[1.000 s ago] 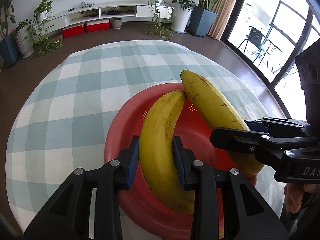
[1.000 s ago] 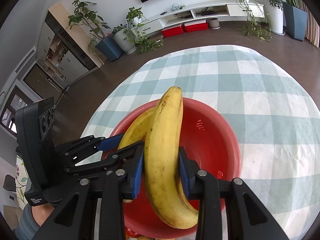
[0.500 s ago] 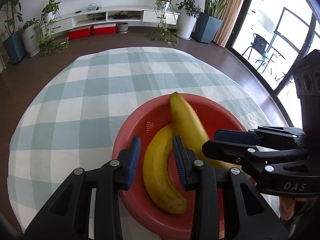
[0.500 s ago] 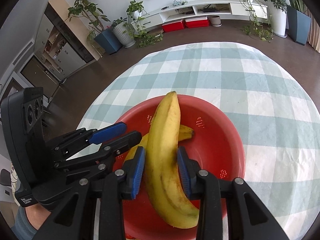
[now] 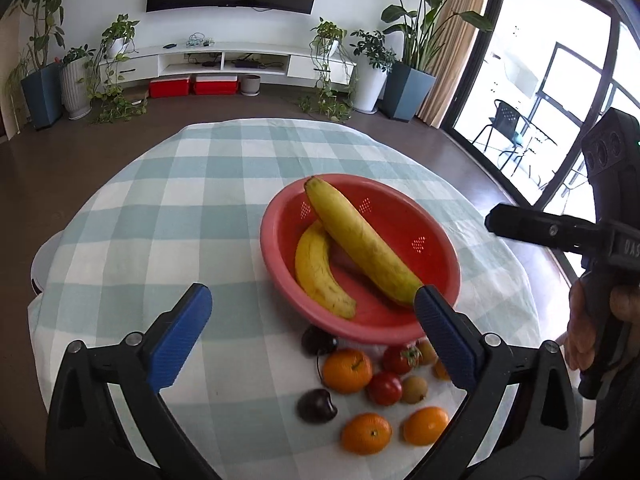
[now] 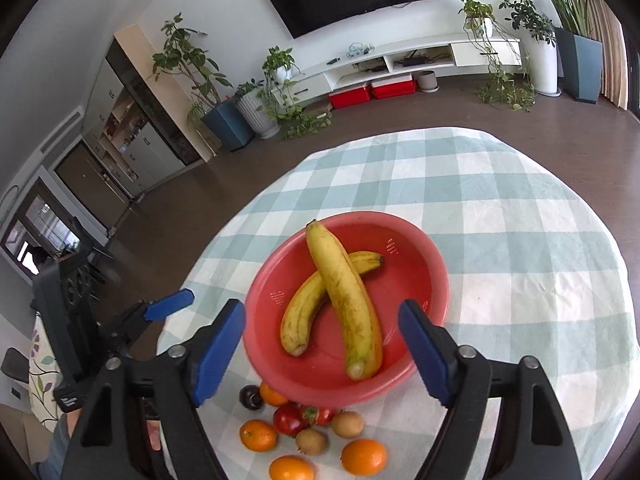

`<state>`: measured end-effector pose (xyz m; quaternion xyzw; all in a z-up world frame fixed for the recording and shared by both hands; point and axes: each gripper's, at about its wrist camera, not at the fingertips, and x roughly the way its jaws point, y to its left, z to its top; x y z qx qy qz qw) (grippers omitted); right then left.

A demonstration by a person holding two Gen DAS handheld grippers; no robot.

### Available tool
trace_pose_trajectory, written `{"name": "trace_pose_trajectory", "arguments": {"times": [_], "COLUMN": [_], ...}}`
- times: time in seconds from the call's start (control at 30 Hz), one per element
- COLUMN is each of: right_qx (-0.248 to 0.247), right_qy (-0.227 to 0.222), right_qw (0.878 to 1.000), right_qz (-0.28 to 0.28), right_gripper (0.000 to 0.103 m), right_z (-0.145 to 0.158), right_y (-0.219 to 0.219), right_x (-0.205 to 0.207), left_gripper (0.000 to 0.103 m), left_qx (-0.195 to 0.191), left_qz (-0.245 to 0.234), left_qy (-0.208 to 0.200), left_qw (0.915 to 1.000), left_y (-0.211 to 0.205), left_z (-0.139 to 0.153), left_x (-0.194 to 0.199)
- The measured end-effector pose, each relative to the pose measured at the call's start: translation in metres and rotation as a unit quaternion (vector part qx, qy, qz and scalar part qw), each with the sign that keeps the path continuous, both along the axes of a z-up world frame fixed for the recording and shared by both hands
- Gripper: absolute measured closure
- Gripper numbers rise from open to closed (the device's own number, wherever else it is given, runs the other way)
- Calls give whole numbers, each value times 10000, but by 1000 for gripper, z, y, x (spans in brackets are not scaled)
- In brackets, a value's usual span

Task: Organize fruits
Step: 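Open both tools to drop the bananas into the colander, then grasp an orange with the left tool while the right tool grasps another orange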

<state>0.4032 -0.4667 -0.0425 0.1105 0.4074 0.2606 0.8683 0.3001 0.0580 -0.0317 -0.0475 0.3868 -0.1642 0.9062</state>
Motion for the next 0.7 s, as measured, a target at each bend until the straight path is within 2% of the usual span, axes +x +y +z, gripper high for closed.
{"name": "trace_pose_trajectory", "arguments": {"times": [0.03, 0.1, 0.2, 0.27, 0.33, 0.4, 0.5, 0.6, 0.7], "right_qx": [103, 239, 219, 241, 261, 261, 136, -198, -370], "right_qy": [-63, -135, -154, -109, -68, 13, 86, 17, -26], "right_qw": [9999, 9996, 9994, 9993, 9991, 9986, 9988, 9990, 9985], "right_qz": [-55, -115, -197, -256, -340, -455, -458, -407, -391], "right_gripper": [10, 7, 6, 6, 6, 6, 6, 7, 8], "right_z": [1, -1, -11, -20, -31, -43, -58, -65, -67], "right_y": [-6, -14, -19, -23, -26, -27, -26, -20, -18], "right_x": [-11, -33, -62, -81, -100, -116, -136, -152, -159], "left_gripper": [0, 0, 0, 0, 0, 0, 0, 0, 0], "left_qx": [66, 293, 488, 562, 563, 561, 665, 664, 828], "left_qz": [8, 17, -117, -104, -93, -72, -249, -504, -780], "left_qy": [-44, -173, -364, -367, -145, 107, 281, 196, 149], "left_qw": [10000, 9994, 9981, 9977, 9983, 9983, 9971, 9963, 9934], "left_y": [1, 1, -2, -3, -4, -5, -11, -16, -25], "left_z": [-3, -10, -19, -26, -33, -43, -54, -53, -52], "left_x": [-13, -39, -74, -94, -107, -115, -117, -114, -106]}}
